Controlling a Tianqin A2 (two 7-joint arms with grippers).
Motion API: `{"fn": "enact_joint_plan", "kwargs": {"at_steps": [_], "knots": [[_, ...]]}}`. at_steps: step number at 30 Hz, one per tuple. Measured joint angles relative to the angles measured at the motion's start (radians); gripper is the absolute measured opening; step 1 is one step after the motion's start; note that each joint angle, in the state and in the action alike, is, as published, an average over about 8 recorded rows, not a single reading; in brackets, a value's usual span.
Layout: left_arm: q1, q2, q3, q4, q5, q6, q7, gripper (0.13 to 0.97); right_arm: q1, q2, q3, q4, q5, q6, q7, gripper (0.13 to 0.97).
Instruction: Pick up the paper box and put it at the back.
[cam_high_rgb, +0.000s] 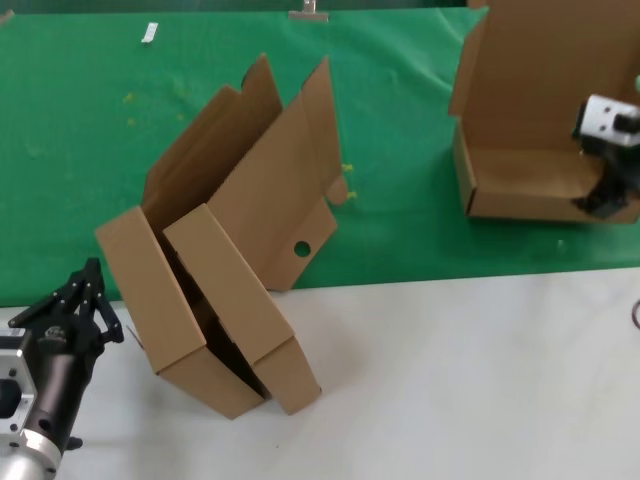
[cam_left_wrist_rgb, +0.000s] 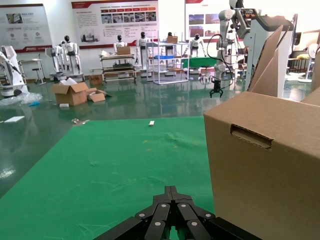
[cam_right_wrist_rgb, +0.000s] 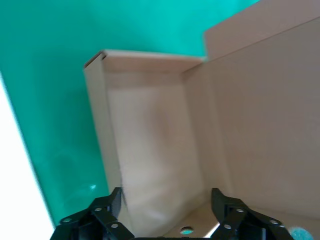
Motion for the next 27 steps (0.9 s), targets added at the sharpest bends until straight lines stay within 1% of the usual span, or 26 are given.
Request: {"fn": "enact_joint_plan", "kwargs": {"at_steps": [7, 11, 13, 16, 19, 20, 24, 27], "knots": [[0.000, 0.000, 0.000, 0.000, 0.000, 0.000, 0.000, 0.144, 0.064, 0.068, 0.097, 0.005, 0.104, -0.084, -0.040, 0.715], [0.000, 0.000, 0.000, 0.000, 0.000, 0.000, 0.000, 0.144, 0.059, 0.129, 0.164, 0.048, 0.176, -0.160, -0.046, 0.715], [0.000, 0.000, 0.000, 0.000, 0.000, 0.000, 0.000, 0.144, 0.031, 0.168, 0.197, 0.103, 0.216, -0.209, -0.034, 0.752], [0.000, 0.000, 0.000, 0.000, 0.000, 0.000, 0.000, 0.144, -0.045, 0.233, 0.261, 0.222, 0.294, -0.289, -0.007, 0.808], [0.000, 0.000, 0.000, 0.000, 0.000, 0.000, 0.000, 0.144, -0.154, 0.294, 0.346, 0.356, 0.400, -0.360, 0.011, 0.863], [0.000, 0.000, 0.000, 0.000, 0.000, 0.000, 0.000, 0.144, -0.195, 0.312, 0.375, 0.401, 0.441, -0.379, 0.017, 0.863], [0.000, 0.000, 0.000, 0.000, 0.000, 0.000, 0.000, 0.144, -0.363, 0.365, 0.468, 0.563, 0.610, -0.413, 0.049, 0.905], [0.000, 0.000, 0.000, 0.000, 0.000, 0.000, 0.000, 0.144, -0.488, 0.367, 0.540, 0.640, 0.737, -0.423, 0.039, 0.936]]}}
